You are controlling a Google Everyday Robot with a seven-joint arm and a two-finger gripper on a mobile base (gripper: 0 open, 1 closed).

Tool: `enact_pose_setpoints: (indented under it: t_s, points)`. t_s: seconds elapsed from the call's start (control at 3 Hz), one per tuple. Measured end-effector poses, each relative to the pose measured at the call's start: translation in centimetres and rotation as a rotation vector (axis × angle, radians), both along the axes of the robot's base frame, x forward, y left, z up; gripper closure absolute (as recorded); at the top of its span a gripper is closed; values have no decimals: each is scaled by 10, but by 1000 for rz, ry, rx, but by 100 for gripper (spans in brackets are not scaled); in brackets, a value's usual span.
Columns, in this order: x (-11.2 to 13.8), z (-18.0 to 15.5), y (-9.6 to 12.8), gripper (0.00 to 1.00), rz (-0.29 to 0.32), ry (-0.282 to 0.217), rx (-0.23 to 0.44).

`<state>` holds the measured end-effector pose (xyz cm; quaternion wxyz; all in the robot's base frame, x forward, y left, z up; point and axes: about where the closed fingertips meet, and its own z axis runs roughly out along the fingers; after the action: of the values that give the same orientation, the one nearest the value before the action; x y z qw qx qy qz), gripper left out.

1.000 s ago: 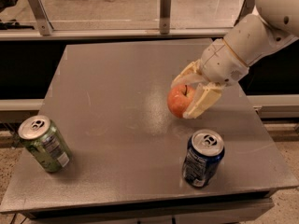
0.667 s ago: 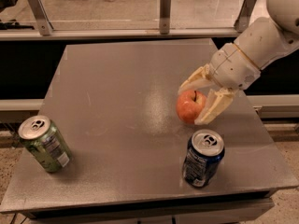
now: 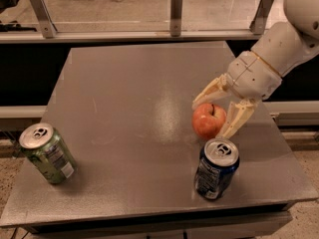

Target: Move apple near pepsi can

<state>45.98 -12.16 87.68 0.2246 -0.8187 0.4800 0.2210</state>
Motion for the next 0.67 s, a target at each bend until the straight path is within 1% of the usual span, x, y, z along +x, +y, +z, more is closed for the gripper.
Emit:
enact_pose_setpoints:
  t_s: [0.33,0.67]
  points:
    - [-8,-7,1,100,91,9,-17]
    - [-11,-12,4,100,136,12,-29]
